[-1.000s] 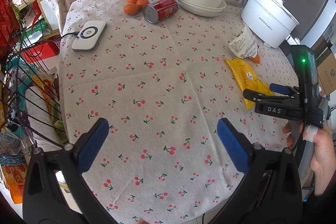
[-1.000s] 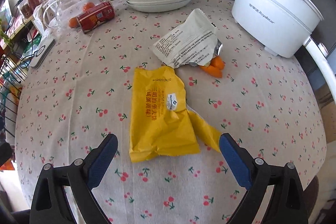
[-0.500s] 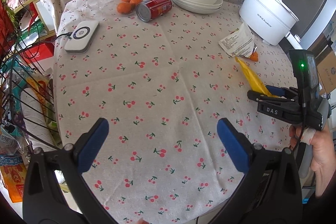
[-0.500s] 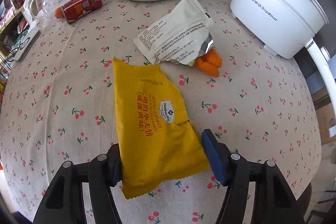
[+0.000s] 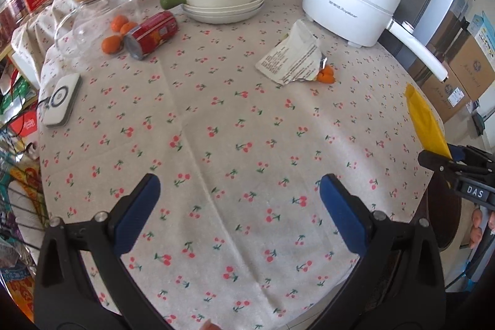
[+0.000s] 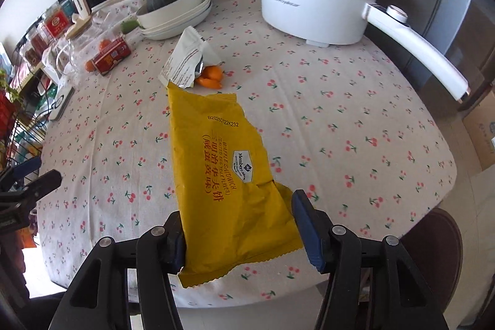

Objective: Collect trash
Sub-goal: 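Grasp the white snack wrapper with the left tool while the right tool holds the packet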

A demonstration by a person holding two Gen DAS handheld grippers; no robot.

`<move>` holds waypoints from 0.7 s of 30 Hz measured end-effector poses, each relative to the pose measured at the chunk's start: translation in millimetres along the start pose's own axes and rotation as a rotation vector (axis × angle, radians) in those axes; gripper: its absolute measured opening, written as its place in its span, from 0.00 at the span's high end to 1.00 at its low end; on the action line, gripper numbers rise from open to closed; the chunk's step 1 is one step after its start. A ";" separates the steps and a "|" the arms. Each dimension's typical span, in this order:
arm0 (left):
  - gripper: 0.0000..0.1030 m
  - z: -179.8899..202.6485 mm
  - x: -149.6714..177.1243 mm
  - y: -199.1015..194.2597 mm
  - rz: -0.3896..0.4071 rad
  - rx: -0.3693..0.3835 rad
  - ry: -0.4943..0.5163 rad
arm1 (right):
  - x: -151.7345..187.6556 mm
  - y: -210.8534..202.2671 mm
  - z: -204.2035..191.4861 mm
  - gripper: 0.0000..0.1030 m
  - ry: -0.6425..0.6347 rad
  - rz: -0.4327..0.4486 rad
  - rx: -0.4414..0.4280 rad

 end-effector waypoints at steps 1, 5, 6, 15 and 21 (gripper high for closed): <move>0.01 5.5 -8.9 6.1 0.001 -0.006 0.024 | -0.6 -2.1 6.1 0.42 0.009 -0.003 -0.003; 0.01 18.8 -47.2 37.1 -0.001 -0.034 0.068 | -6.5 -9.7 26.0 0.42 0.019 0.004 -0.024; 0.01 21.8 -57.2 45.5 0.001 -0.036 0.072 | -7.2 -11.4 29.6 0.42 0.014 0.006 -0.024; 0.01 54.4 -130.1 112.3 0.037 -0.064 0.172 | -14.8 -2.3 76.3 0.42 0.025 -0.012 0.003; 0.06 64.0 -144.8 130.1 0.015 -0.106 0.242 | -16.4 6.8 105.4 0.42 0.089 -0.039 0.009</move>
Point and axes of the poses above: each gripper's, at about its wrist camera, not at the fingertips, and y roughly the way its jaws point, z to its right, x to its underside, the point moved 3 cm from there along y, roughly the way its jaws point, and after that the axes turned 13 degrees about y, right-handed, at the moved point
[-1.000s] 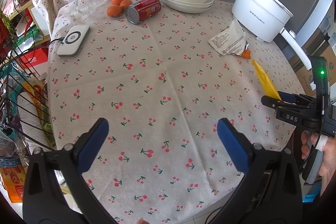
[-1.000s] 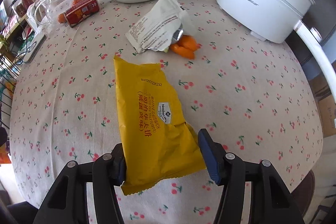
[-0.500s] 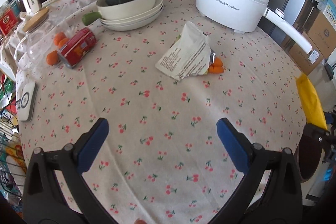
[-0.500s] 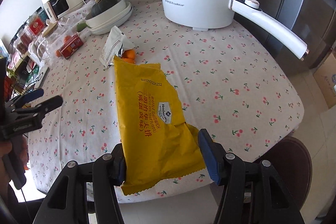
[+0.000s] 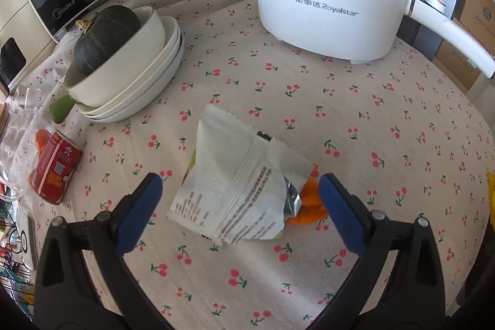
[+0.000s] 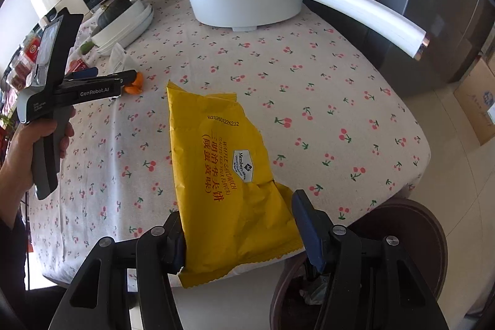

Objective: Collect trash
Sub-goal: 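Grasp the white snack wrapper with the left tool while the right tool holds the packet, then carry the white wrapper and yellow packet over the brown bin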

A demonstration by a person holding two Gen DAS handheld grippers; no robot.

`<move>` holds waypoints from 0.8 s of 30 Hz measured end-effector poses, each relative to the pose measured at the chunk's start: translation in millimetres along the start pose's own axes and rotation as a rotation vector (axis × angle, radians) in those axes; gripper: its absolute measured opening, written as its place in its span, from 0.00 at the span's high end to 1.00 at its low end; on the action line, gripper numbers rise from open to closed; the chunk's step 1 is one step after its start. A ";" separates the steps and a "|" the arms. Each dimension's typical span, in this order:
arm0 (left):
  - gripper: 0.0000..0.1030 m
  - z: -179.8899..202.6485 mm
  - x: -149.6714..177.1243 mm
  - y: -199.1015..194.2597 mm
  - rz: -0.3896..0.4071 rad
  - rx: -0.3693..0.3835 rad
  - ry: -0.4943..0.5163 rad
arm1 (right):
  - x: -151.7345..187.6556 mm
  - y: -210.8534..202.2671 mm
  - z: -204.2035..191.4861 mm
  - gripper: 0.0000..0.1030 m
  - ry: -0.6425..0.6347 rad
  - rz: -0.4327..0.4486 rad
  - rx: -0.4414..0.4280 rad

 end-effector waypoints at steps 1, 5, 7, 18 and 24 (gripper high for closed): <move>0.08 -0.9 0.2 0.1 0.000 0.014 -0.005 | 0.3 0.9 2.7 0.42 0.004 -0.002 0.005; 0.32 -7.1 8.2 -0.7 -0.005 0.115 -0.072 | 2.5 0.5 7.8 0.42 0.013 -0.005 0.018; 0.44 -8.9 19.4 -7.3 -0.012 0.163 -0.109 | 4.0 -2.7 8.8 0.42 0.022 -0.001 0.012; 0.49 -5.4 103.8 -84.1 -0.011 0.240 -0.188 | 27.7 -37.0 7.0 0.41 0.051 0.048 -0.008; 0.49 20.5 134.5 -121.1 0.019 0.253 -0.170 | 50.2 -54.0 12.3 0.41 0.074 0.069 -0.008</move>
Point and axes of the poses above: each gripper's, at about its wrist camera, not at the fingertips, and y roughly the way its jaws point, z to its right, x to its underside, the point moved 3 cm from there along y, roughly the way its jaws point, and after that the axes turned 13 degrees about y, right-handed, at the moved point
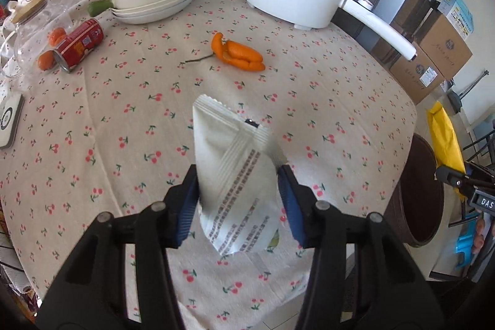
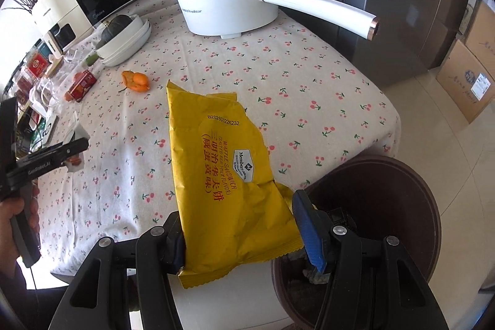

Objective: Collect trash
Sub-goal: 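Carry the white wrapper and yellow packet over the brown bin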

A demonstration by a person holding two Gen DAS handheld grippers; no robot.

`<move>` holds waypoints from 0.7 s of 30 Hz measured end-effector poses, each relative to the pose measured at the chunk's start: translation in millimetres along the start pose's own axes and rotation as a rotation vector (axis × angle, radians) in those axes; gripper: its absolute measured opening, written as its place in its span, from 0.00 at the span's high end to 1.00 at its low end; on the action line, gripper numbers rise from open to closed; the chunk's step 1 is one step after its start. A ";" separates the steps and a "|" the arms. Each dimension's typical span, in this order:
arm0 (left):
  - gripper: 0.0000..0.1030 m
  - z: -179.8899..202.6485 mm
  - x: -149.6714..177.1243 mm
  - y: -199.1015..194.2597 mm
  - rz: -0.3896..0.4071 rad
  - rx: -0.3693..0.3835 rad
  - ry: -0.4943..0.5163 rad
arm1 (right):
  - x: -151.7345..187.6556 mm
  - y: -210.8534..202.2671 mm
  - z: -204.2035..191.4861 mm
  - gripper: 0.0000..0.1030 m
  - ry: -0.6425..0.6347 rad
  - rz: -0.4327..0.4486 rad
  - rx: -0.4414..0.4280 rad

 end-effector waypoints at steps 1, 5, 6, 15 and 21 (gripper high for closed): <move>0.49 6.8 4.4 -3.4 0.003 0.005 0.005 | 4.4 -1.8 2.6 0.41 0.003 -0.005 0.000; 0.49 30.8 15.4 -10.3 0.008 0.015 0.045 | 21.6 -10.1 17.4 0.41 0.018 -0.021 0.006; 0.49 37.3 16.5 -10.5 0.008 0.019 0.055 | 24.8 -13.5 21.8 0.41 0.027 -0.019 0.002; 0.49 99.3 9.1 1.6 0.011 0.107 0.104 | 37.0 -25.7 73.5 0.41 0.100 -0.009 0.031; 0.49 157.7 -2.7 20.9 0.004 0.192 0.167 | 42.9 -21.8 114.0 0.41 0.158 -0.025 0.067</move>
Point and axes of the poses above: each gripper's, at about its wrist camera, not at the fingertips, and y roughly the way its jaws point, z to its right, x to its underside, the point moved 3 cm from there along y, roughly the way its jaws point, and after that the axes turned 13 degrees about y, right-handed, at the moved point
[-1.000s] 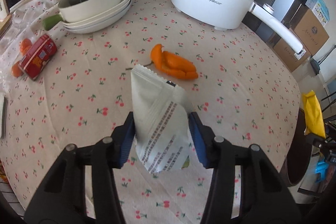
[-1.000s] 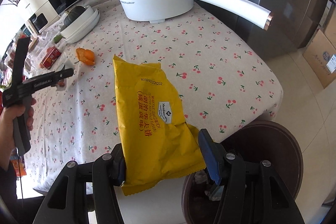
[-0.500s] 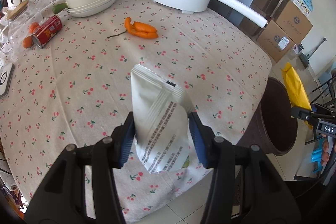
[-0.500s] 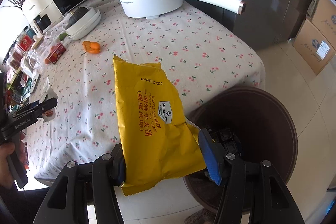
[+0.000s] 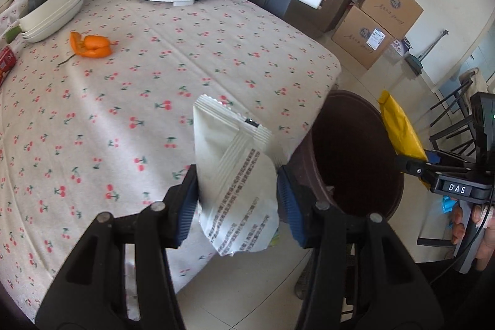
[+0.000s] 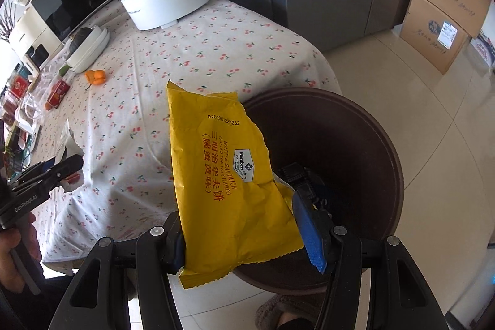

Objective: Collect trash
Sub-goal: 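Carry the white wrapper and yellow packet over the brown bin, then open the left tool over the bin to drop the white wrapper, then open the right tool over the bin to drop the yellow packet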

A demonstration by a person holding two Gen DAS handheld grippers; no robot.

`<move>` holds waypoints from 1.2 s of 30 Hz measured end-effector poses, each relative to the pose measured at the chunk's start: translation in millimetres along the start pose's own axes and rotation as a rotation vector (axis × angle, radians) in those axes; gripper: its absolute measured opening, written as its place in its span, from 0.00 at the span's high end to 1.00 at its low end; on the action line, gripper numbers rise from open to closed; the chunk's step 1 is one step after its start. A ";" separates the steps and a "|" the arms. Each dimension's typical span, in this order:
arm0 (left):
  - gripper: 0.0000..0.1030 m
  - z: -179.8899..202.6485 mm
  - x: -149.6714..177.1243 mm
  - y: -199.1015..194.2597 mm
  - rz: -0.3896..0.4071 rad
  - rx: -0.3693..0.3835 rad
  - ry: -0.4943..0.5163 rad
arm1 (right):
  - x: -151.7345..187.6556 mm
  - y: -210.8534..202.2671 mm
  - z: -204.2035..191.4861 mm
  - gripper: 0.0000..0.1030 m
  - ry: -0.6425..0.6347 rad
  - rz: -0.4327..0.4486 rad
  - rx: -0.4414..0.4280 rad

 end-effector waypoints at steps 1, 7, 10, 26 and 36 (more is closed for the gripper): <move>0.49 9.7 -3.3 5.7 -0.002 0.015 0.014 | 0.2 0.8 6.9 0.41 0.007 -0.001 0.007; 0.49 67.6 -21.4 35.5 -0.005 0.107 0.095 | 1.2 5.1 49.6 0.41 0.056 -0.008 0.055; 0.49 94.2 -27.9 48.5 -0.002 0.151 0.134 | 1.5 4.7 71.4 0.40 0.084 -0.008 0.069; 0.01 130.7 -38.8 87.4 -0.036 0.006 0.253 | 1.6 3.7 130.0 0.40 0.156 -0.021 0.113; 0.01 108.1 -37.6 69.9 -0.026 -0.019 0.217 | -0.3 2.4 121.1 0.40 0.151 -0.011 0.106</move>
Point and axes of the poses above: each gripper's, at about its wrist camera, not at the fingertips, and y roughly the way its jaws point, z to its right, x to its underside, the point moved 3 cm from there along y, roughly the way its jaws point, and after that the axes turned 13 degrees about y, right-handed, at the moved point
